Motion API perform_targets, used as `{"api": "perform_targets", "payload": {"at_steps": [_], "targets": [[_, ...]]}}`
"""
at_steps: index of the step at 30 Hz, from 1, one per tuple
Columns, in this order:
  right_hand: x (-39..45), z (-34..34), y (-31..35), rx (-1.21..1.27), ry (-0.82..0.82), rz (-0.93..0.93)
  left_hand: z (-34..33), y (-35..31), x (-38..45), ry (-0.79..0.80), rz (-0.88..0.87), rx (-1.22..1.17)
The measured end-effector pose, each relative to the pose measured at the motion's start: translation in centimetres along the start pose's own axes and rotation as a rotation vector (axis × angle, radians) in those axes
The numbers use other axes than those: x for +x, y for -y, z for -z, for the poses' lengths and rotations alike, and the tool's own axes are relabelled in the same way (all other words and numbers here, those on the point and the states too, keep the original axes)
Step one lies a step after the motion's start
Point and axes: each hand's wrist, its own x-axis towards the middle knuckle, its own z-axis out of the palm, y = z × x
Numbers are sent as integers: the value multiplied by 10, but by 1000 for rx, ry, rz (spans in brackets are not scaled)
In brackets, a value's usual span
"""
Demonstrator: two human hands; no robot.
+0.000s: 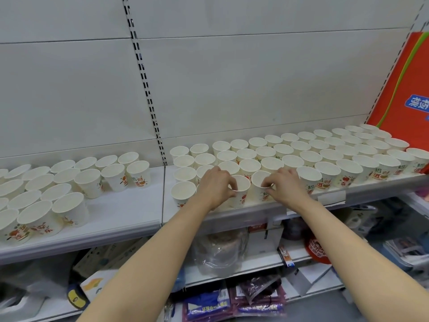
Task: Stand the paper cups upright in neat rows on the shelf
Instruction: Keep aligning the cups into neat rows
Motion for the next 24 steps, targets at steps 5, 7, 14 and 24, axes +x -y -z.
{"api": "perform_targets", "payload": {"at_steps": [5,7,14,24], "targets": [[-2,-6,10,106,-198,34,19,20,-23,-108,7,-98],[-2,-11,22,137,-294,118,27,32,-40,-203,83,-141],[5,-27,55,83,-254,171,34,73,-99,-278,322,-127],[6,-25,81,138,-328,237,27,71,-94,-213,337,-65]]}}
